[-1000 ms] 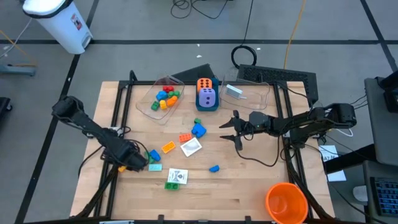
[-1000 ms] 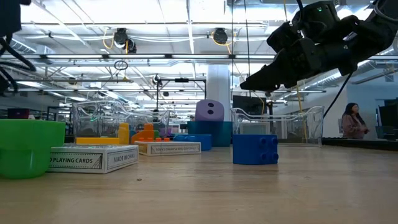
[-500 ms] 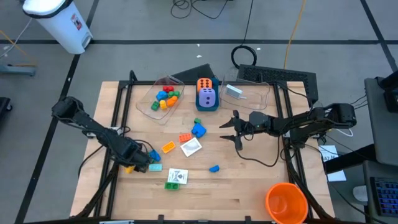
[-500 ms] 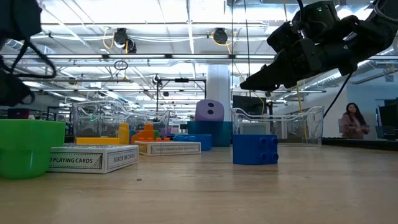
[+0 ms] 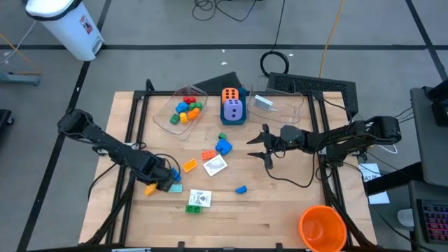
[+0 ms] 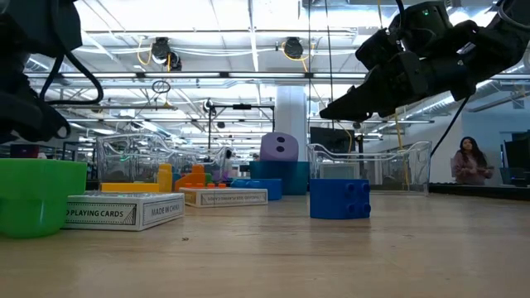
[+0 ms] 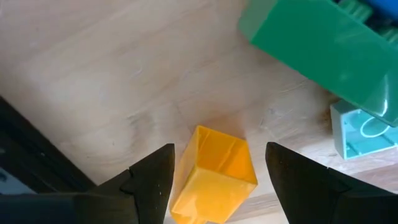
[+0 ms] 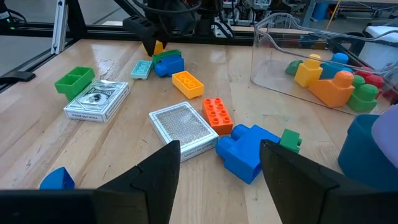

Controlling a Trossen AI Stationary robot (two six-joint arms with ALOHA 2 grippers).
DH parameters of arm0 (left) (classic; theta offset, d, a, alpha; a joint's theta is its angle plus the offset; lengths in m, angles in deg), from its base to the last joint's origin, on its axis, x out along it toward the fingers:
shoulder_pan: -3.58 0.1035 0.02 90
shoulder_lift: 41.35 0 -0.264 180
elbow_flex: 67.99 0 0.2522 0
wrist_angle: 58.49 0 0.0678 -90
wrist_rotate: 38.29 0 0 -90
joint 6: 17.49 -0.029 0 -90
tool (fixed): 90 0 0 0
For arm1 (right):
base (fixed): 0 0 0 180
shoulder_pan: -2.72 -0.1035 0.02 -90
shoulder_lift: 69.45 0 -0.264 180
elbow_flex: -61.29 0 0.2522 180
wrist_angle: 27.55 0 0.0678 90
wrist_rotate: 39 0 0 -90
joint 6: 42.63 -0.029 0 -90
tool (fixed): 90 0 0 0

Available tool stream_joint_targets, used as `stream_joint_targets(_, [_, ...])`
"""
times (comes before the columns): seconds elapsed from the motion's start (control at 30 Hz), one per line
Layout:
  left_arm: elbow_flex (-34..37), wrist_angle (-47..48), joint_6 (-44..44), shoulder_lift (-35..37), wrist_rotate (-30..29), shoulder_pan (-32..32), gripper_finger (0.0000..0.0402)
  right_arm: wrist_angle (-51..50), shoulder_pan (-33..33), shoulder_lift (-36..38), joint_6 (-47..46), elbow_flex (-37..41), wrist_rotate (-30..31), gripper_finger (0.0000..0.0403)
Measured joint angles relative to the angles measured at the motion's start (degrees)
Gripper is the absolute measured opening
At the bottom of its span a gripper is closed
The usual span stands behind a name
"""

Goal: Pick & Place Toys
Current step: Put the yellow game piece into the left transparent bin

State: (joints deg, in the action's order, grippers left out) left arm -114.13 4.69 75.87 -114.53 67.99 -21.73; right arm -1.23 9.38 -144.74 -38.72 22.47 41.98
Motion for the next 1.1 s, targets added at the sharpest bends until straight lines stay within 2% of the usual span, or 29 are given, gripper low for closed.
stream_joint_targets(0.37, [0.0, 0.0, -6.2, 0.0, 0.6, -0.9, 0.0257, 0.0, 0.0, 0.0, 0.0, 0.0, 0.0, 0.0212])
stream_joint_targets(0.8, [0.0, 0.5, -6.7, -1.2, 1.6, -1.4, 0.0255, 0.0, 0.0, 0.0, -0.2, 0.0, 0.0, 0.0212])
stream_joint_targets(0.93, [0.0, 0.4, -8.0, -3.1, 3.4, -1.3, 0.0224, -0.1, 0.0, 0.0, -0.2, 0.0, 0.0, 0.0212])
stream_joint_targets(1.1, [0.0, 0.2, -10.8, -4.6, 6.3, 0.2, 0.0156, -0.1, 0.0, 0.0, -0.2, 0.0, 0.0, 0.0212])
